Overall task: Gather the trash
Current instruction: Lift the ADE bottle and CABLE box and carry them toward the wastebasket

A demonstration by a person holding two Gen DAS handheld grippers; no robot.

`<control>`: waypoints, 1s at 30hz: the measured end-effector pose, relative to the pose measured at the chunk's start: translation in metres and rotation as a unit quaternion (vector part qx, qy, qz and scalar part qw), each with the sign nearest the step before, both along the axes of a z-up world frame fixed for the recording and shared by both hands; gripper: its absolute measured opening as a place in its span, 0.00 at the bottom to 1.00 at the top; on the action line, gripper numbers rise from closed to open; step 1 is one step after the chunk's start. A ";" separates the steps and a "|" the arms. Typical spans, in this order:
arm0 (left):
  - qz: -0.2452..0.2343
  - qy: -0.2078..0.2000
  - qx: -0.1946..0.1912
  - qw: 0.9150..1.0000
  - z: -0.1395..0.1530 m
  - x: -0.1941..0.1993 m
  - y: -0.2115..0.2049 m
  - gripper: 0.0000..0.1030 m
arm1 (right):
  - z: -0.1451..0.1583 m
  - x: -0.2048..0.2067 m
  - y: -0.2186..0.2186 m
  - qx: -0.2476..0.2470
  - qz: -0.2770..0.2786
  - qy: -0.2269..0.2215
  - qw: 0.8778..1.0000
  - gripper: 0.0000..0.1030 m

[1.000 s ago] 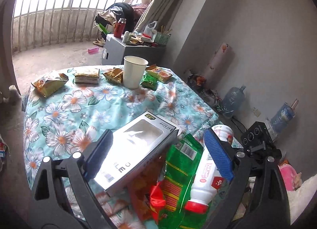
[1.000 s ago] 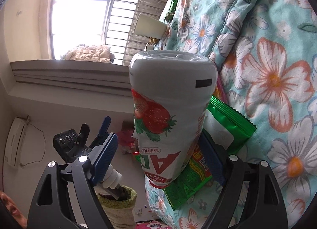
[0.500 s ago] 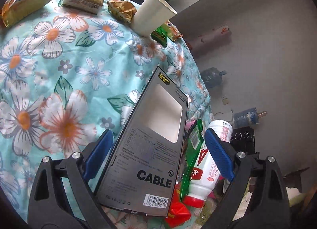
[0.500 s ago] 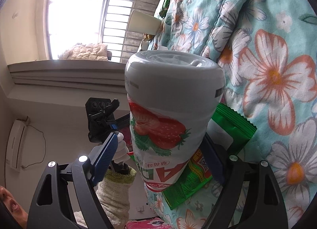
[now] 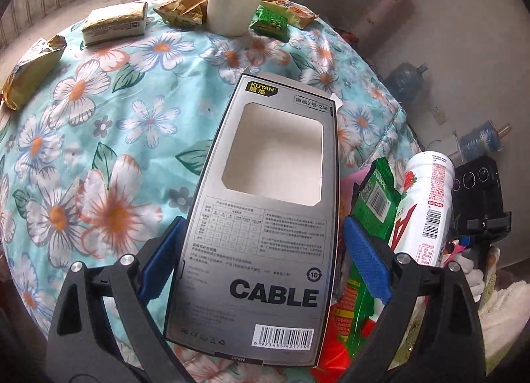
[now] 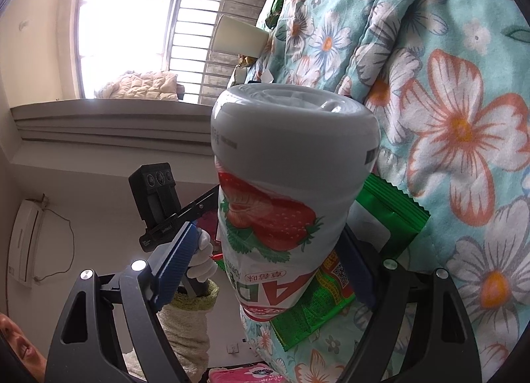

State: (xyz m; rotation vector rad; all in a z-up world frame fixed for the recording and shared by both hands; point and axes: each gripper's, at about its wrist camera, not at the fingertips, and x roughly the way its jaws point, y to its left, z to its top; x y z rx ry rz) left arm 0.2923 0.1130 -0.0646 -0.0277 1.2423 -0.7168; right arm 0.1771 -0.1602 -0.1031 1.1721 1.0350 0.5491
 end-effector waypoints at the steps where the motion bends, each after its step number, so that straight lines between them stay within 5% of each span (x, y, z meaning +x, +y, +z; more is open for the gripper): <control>1: 0.010 0.007 -0.004 1.000 -0.003 0.003 0.001 0.87 | 0.000 -0.001 0.001 0.002 0.000 0.001 1.000 0.79; 5: 0.031 0.004 -0.003 1.000 -0.010 0.006 0.004 0.86 | -0.001 -0.001 0.004 0.005 -0.011 0.004 1.000 0.79; 8: 0.034 -0.013 0.011 0.999 -0.008 0.002 -0.001 0.83 | -0.004 0.000 0.004 0.006 -0.023 0.010 1.000 0.65; 14: 0.062 -0.035 0.005 0.997 0.011 -0.004 0.004 0.79 | -0.010 -0.001 -0.008 0.064 -0.037 0.017 0.997 0.62; 25: 0.119 -0.044 -0.107 0.986 0.079 -0.075 0.052 0.77 | 0.005 -0.029 -0.038 0.114 -0.005 0.002 0.993 0.62; 30: 0.122 -0.027 -0.151 0.981 0.084 -0.137 0.041 0.77 | 0.019 -0.053 -0.066 0.035 0.059 0.010 0.998 0.62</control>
